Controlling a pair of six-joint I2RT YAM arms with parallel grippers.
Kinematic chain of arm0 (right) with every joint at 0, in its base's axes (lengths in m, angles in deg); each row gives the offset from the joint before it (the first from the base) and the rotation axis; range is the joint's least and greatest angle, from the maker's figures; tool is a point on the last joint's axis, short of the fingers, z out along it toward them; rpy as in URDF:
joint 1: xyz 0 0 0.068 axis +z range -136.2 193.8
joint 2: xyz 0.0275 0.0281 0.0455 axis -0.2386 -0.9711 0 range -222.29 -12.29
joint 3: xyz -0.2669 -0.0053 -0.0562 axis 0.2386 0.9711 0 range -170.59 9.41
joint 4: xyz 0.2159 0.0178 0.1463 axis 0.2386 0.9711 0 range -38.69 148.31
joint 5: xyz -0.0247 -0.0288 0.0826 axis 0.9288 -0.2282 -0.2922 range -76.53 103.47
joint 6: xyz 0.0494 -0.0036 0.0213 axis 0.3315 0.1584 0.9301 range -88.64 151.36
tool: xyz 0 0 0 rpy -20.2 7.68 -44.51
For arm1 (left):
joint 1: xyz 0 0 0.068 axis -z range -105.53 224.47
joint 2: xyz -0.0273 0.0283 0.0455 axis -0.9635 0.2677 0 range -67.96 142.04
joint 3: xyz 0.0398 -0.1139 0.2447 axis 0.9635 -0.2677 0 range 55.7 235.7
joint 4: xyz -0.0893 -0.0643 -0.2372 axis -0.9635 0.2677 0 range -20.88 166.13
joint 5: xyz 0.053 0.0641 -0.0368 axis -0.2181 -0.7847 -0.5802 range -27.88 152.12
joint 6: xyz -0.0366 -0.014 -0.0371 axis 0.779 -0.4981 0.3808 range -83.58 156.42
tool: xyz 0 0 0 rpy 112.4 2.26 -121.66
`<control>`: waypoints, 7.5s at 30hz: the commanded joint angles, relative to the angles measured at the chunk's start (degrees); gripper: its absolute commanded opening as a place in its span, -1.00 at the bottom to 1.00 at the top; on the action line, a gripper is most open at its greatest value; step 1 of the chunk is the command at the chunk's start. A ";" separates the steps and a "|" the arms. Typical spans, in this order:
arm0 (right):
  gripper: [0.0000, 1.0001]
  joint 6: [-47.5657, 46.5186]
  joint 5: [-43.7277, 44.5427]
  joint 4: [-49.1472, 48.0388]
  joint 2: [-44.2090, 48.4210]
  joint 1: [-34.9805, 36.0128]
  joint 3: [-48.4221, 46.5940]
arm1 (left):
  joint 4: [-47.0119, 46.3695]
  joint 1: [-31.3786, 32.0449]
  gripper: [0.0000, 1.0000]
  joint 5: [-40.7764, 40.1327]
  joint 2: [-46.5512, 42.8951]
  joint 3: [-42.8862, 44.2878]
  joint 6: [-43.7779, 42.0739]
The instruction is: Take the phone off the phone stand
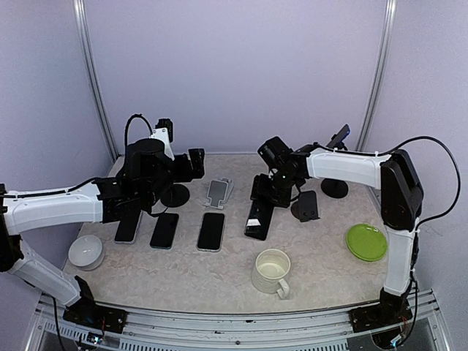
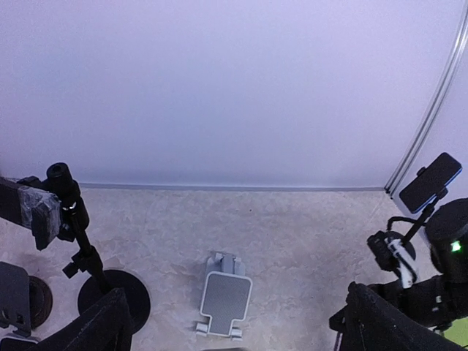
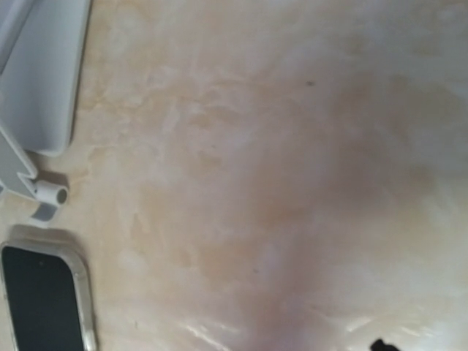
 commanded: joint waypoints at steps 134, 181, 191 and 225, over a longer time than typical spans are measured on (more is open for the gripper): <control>0.33 -46.82 -16.56 -39.15 15.31 -23.06 37.38 | -1.84 -3.15 0.97 17.18 -10.44 0.35 -4.81; -0.10 -28.20 -0.30 -25.14 4.09 -12.42 15.72 | -4.10 -4.80 0.98 16.38 -15.06 -5.78 -3.10; -0.20 -19.88 8.04 -21.62 -3.94 -5.74 4.00 | -4.24 -5.60 0.98 16.61 -16.76 -7.43 -2.79; -0.01 -15.03 10.77 -20.11 -18.67 -0.14 -10.27 | -4.43 -6.89 0.98 17.93 -16.58 -8.46 -1.71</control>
